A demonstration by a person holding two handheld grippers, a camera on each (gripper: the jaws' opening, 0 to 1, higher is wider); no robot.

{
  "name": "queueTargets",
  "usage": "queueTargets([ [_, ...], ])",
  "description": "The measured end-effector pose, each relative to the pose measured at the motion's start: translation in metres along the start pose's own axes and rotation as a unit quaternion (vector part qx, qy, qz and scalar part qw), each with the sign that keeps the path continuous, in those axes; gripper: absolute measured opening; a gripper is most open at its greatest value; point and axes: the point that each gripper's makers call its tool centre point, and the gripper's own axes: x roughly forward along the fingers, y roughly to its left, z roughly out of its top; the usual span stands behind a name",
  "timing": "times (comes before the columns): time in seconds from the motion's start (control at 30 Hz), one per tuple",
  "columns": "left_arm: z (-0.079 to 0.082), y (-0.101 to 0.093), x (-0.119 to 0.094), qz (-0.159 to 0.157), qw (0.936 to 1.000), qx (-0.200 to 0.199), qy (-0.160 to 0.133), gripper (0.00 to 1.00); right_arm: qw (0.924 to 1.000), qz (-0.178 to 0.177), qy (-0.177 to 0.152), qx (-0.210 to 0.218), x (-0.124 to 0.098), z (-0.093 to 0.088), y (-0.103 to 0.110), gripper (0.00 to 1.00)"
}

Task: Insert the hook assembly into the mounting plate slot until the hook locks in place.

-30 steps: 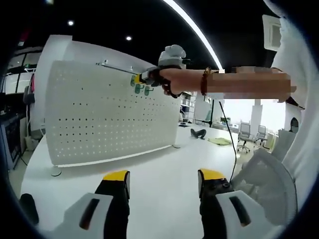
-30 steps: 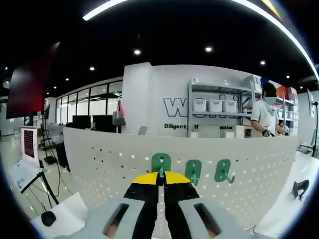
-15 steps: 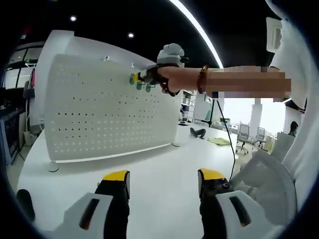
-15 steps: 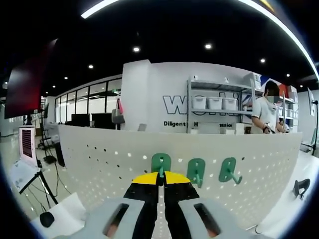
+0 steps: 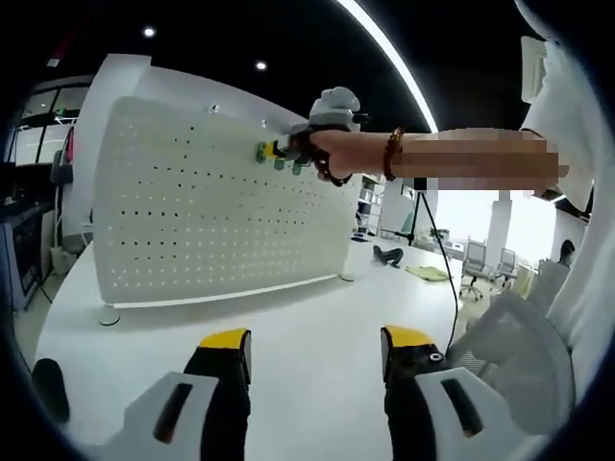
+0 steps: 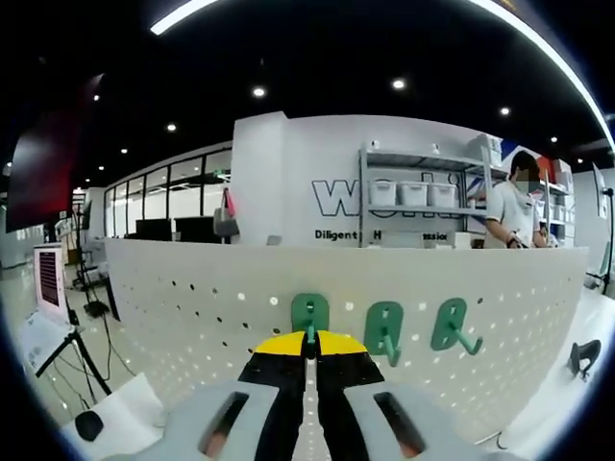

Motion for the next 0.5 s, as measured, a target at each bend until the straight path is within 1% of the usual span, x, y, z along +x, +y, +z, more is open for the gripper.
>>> queueTargets([
  [0.1,-0.0003,-0.0006,0.0006,-0.001,1.0000,0.000,0.001,0.56,0.9999,-0.002,0.000,0.010,-0.0008,0.0003,-0.0002,0.01],
  [0.27,-0.0002,-0.0008,0.0017,-0.002,1.0000,-0.002,0.001,0.56,0.9999,-0.010,0.000,0.001,-0.0027,0.0003,0.0015,0.01],
  [0.47,0.0006,-0.0001,0.0017,0.000,1.0000,-0.002,0.001,0.57,0.9990,-0.033,0.007,0.030,-0.0021,-0.0002,0.0012,0.01],
  [0.5,0.0005,0.0003,0.0016,0.001,1.0000,-0.006,0.001,0.56,0.9990,-0.034,0.008,0.030,-0.0023,-0.0001,0.0010,0.01],
])
